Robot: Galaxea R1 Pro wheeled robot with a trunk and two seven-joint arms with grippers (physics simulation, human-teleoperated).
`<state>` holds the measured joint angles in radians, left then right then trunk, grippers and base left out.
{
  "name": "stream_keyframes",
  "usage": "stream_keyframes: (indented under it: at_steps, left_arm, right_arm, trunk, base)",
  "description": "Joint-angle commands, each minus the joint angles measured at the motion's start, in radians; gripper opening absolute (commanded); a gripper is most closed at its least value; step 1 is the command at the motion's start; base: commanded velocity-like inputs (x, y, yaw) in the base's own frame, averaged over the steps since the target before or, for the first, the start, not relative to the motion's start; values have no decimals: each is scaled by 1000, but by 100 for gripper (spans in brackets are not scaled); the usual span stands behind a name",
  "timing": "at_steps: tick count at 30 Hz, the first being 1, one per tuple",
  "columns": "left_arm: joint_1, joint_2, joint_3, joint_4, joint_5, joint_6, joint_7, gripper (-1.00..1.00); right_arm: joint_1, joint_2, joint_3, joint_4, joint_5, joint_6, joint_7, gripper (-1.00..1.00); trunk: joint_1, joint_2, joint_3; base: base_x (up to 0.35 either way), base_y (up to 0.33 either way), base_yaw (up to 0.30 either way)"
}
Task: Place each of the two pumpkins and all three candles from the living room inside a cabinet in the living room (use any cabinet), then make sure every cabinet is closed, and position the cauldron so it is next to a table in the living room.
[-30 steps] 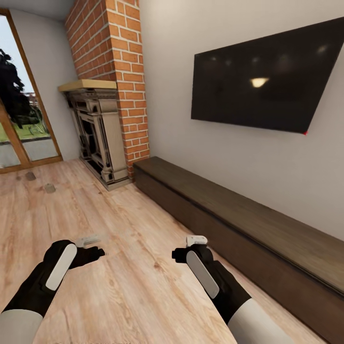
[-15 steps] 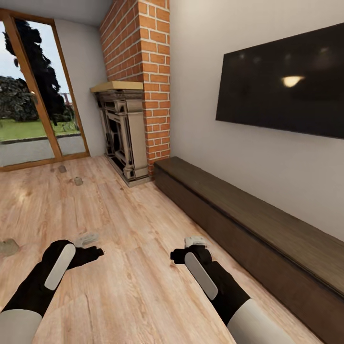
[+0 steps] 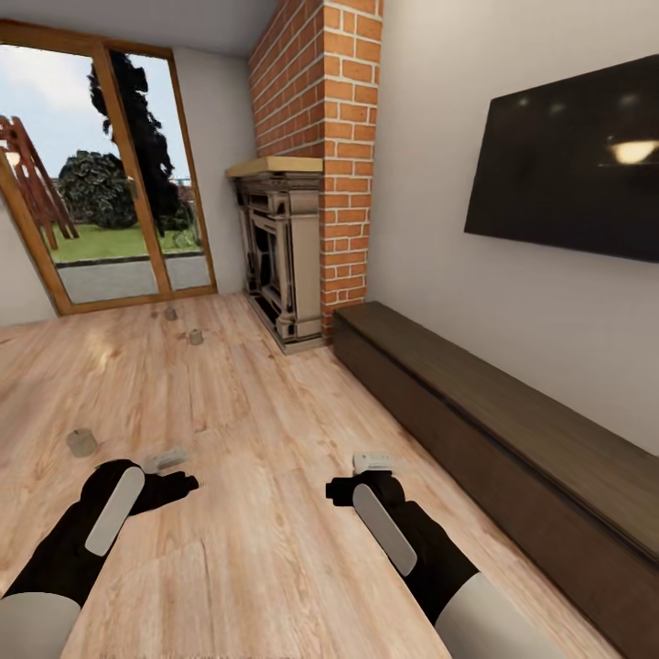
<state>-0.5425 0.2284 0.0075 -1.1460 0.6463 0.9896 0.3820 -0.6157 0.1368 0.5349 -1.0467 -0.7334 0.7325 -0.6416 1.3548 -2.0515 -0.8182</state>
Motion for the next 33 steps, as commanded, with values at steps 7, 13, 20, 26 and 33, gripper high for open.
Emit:
stream_keyframes:
  at_steps: [7,13,20,26,33]
  left_arm:
    - [-1,1,-1,-1,45,3,9,100]
    - [-1,7,-1,0,66,3,9,100]
    - [-1,7,-5,10,69,1,3,100]
    - [3,9,-15,27,61,0,3,100]
    - [5,3,-41,75,55,-2,8,100]
  right_arm:
    - [-1,0,2,-1,-10,1,-10,100]
    - [-1,0,2,-1,-10,1,-10,100]
    - [-1,0,2,1,-10,-2,-10,100]
    - [-1,0,2,2,-10,-5,-13,100]
    - [-1,-9,-7,6,-11,-18,-9,100]
  trunk:
    - [0,0,-1]
    - [0,0,-1]
    - [0,0,-1]
    - [0,0,-1]
    - [0,0,-1]
  base:
    - [0,0,290]
    - [0,0,290]
    - [41,0,290]
    - [212,0,290]
    - [313,0,282]
